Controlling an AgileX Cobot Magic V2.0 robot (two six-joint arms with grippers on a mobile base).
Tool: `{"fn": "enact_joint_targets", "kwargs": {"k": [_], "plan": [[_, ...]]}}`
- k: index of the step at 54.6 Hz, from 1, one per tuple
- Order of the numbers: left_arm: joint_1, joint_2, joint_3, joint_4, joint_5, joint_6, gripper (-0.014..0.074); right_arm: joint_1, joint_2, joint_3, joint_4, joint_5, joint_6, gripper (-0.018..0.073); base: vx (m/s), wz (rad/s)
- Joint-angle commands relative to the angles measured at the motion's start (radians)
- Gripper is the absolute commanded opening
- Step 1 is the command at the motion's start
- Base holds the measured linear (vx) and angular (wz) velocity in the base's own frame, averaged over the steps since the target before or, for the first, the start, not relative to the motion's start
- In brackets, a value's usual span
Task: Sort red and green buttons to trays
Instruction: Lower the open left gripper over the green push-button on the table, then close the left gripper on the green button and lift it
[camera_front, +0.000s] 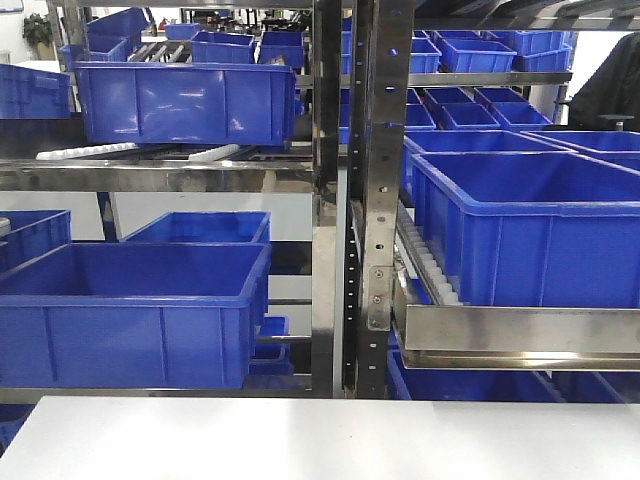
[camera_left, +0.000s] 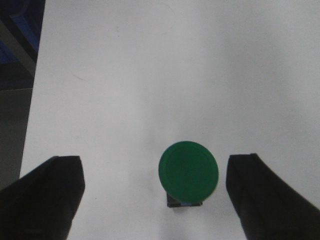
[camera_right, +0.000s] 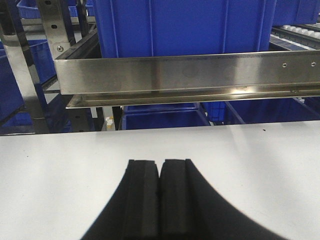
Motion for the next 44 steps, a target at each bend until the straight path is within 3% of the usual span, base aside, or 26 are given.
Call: {"fn": "enact_joint_targets", "kwargs": {"k": [1,9,26,44], "plan": [[0.0,0.05,-0.033,-0.013,-0.102,-0.002,0.0683,0.002,0.012,-0.035,0.0,-0.084,-0.005,0.0029,0.0,0.0],[-0.001,0.1,-0.033,-0.013,-0.071,-0.008,0.0677,0.002,0.012,-0.035,-0.003,-0.083,-0.005,0.0029,0.0,0.0],[-0.002,0.098,-0.033,-0.014,-0.12,-0.008,0.0659,0.002,0.012,-0.035,-0.003,-0.083,-0.005,0.0029,0.0,0.0],[-0.06,0.108,-0.033,-0.012,-0.181,-0.009,0.0617,0.002,0.012,-0.035,-0.004,-0.083,-0.005,0.0029,0.0,0.0]]}}
